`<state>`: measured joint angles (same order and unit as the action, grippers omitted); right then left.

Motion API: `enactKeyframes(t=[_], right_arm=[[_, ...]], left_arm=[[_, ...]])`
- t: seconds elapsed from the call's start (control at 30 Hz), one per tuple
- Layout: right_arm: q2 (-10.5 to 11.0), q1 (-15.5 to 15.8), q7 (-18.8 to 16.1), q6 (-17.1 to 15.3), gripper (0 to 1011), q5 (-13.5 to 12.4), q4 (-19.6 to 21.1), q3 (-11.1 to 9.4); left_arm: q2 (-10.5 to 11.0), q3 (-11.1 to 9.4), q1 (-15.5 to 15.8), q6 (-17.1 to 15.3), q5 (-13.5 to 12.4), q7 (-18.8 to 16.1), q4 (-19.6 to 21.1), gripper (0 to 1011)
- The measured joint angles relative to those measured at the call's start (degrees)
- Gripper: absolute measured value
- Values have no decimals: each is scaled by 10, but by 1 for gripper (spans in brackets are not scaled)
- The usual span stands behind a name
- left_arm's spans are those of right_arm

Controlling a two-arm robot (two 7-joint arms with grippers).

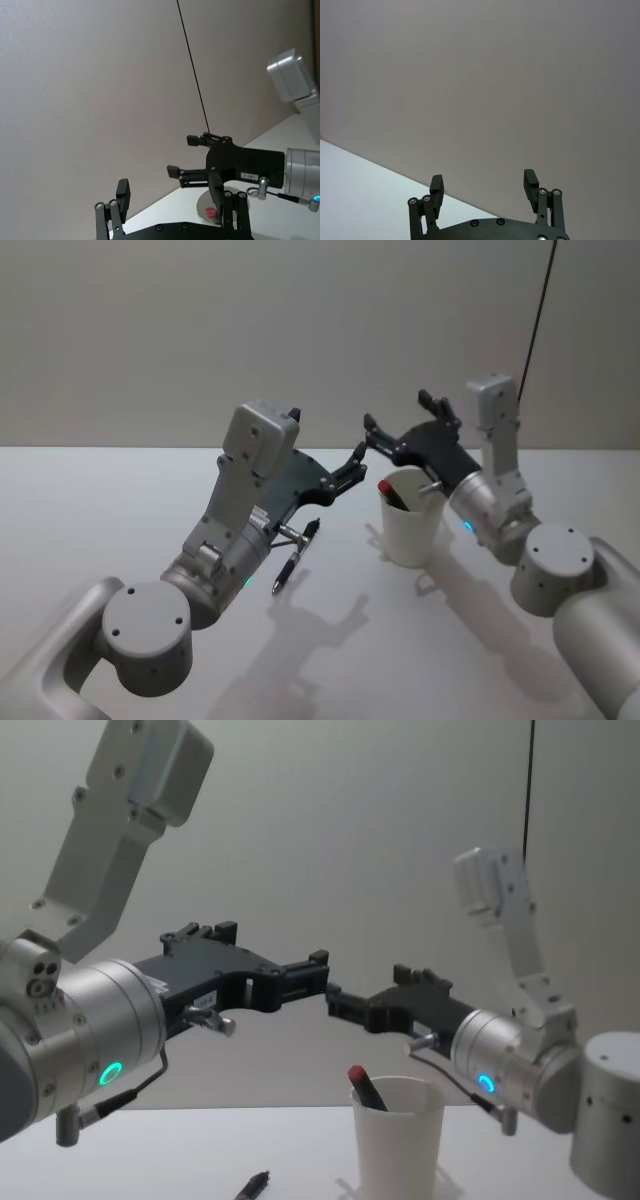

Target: Place the pen into the pen holder.

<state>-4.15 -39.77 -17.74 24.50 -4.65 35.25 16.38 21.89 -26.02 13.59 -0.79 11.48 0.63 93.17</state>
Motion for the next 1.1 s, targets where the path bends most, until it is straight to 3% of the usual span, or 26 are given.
enactKeyframes(t=[0.37, 0.4, 0.6, 1.1], right_arm=[[31, 83, 25, -56, 1002, -24, 178, -12], [31, 83, 25, -56, 1001, -24, 178, -12], [47, 126, 51, -93, 1001, -35, 266, -19], [76, 200, 118, -188, 1001, -56, 394, -33]], left_arm=[[0, 0, 0, 0, 0, 0, 0, 1000], [0, 0, 0, 0, 0, 0, 0, 999], [0, 0, 0, 0, 0, 0, 0, 1000], [0, 0, 0, 0, 0, 0, 0, 1000]])
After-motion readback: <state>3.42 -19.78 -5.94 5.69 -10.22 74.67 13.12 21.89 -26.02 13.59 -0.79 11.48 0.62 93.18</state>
